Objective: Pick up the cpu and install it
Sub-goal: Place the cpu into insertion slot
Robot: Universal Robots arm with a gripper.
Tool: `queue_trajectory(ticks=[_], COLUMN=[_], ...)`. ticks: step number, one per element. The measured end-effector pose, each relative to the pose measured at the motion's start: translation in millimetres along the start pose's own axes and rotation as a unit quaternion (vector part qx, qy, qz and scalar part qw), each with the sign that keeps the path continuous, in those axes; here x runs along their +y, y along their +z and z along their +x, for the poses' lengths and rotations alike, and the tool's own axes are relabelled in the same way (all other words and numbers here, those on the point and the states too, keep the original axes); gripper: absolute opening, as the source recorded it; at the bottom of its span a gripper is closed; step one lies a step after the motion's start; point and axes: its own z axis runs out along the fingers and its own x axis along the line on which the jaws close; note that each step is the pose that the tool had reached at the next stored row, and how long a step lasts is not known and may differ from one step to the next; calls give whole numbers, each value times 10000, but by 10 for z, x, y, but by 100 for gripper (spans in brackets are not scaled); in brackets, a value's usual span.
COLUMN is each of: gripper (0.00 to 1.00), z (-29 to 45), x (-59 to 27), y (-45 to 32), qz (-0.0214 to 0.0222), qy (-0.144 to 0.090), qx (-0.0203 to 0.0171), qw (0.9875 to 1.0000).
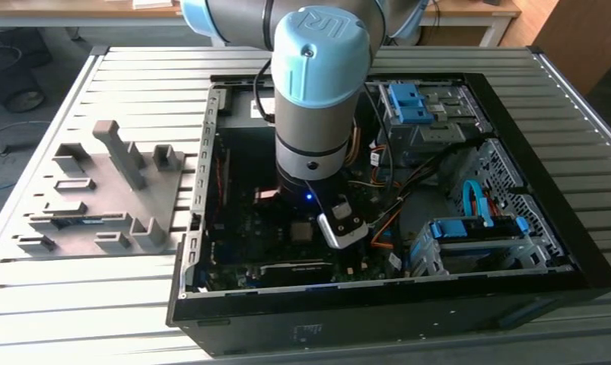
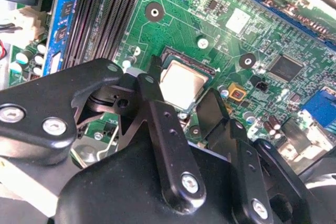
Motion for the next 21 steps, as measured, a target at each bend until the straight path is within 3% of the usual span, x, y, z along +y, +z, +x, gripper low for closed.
queue_trajectory(ticks=[21], gripper=[55], z=[-3], x=[-27], y=[36], qz=[22], qy=[0], qx=[0], qw=[10000])
